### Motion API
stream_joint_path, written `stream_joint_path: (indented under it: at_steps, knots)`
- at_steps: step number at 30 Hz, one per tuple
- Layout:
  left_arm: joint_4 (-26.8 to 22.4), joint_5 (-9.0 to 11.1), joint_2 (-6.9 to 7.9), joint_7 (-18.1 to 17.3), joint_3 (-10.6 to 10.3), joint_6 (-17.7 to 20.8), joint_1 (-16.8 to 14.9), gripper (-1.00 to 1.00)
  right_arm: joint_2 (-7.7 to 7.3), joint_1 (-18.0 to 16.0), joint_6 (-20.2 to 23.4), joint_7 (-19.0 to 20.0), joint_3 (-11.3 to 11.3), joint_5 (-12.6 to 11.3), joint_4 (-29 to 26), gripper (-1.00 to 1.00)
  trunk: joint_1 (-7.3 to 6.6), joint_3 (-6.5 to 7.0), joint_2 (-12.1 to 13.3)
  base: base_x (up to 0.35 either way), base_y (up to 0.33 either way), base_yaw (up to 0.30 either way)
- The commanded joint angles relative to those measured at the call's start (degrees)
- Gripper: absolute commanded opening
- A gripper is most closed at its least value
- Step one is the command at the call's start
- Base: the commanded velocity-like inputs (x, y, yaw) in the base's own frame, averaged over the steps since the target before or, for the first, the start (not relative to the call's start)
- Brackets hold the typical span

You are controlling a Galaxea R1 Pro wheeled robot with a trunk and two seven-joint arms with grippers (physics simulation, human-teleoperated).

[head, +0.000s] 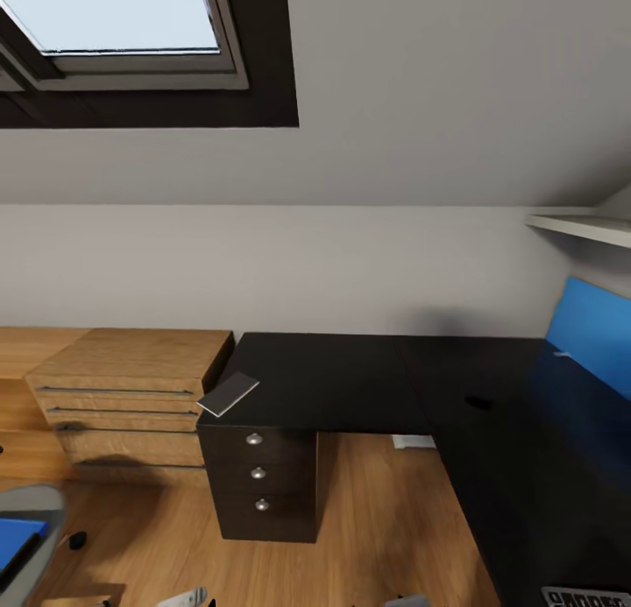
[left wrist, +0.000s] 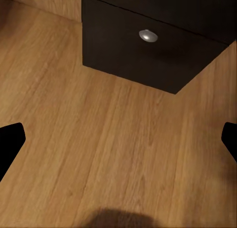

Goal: In the bedroom, organize the workspace by keeping the computer under the desk, ensuring the monitor is on the desk, placing the keyboard on the desk next to the monitor, placing the mouse on the desk next to the keyboard, moving the folder from the swivel chair onto the desk next to the mouse, stacking the notebook on top of the folder with the pen on top of the notebook, and positioning the swivel chair next to the desk.

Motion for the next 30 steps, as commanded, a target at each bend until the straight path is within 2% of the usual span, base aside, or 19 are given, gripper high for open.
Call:
stream_joint_path:
  at_steps: [1,5,10,18,30]
  knots:
    - [0.1,0.6,0.02,-0.5,-0.2,-0.1,0.0,1.00,0.00,-0.1,-0.2,-0.2,0.5,-0.6,0.1,1.00,-0.22,0.12,0.4,0.000,0.000,-0.236]
    - [0.1,0.6,0.02,-0.5,-0.2,-0.1,0.0,1.00,0.01,-0.1,-0.2,-0.2,0.5,-0.6,0.1,1.00,-1.10,0.86,2.0,0.000,0.000,-0.245]
    - [0.1,0.6,0.03,-0.6,-0.2,-0.3,0.0,1.00,0.01,-0.1,-0.2,-0.2,0.5,-0.6,0.1,1.00,-1.10,0.87,2.0,0.000,0.000,-0.204]
    - [0.1,0.7,0.03,-0.5,-0.2,-0.3,0.0,1.00,0.01,-0.1,-0.2,-0.2,0.6,-0.6,0.1,1.00,-1.10,0.87,2.0,0.001,0.007,-0.047]
    - [0.1,0.8,0.03,-0.6,-0.2,-0.3,0.0,1.00,0.09,-0.1,-0.2,-0.2,0.5,-0.6,0.1,1.00,-1.10,0.87,2.0,0.150,0.233,-0.002]
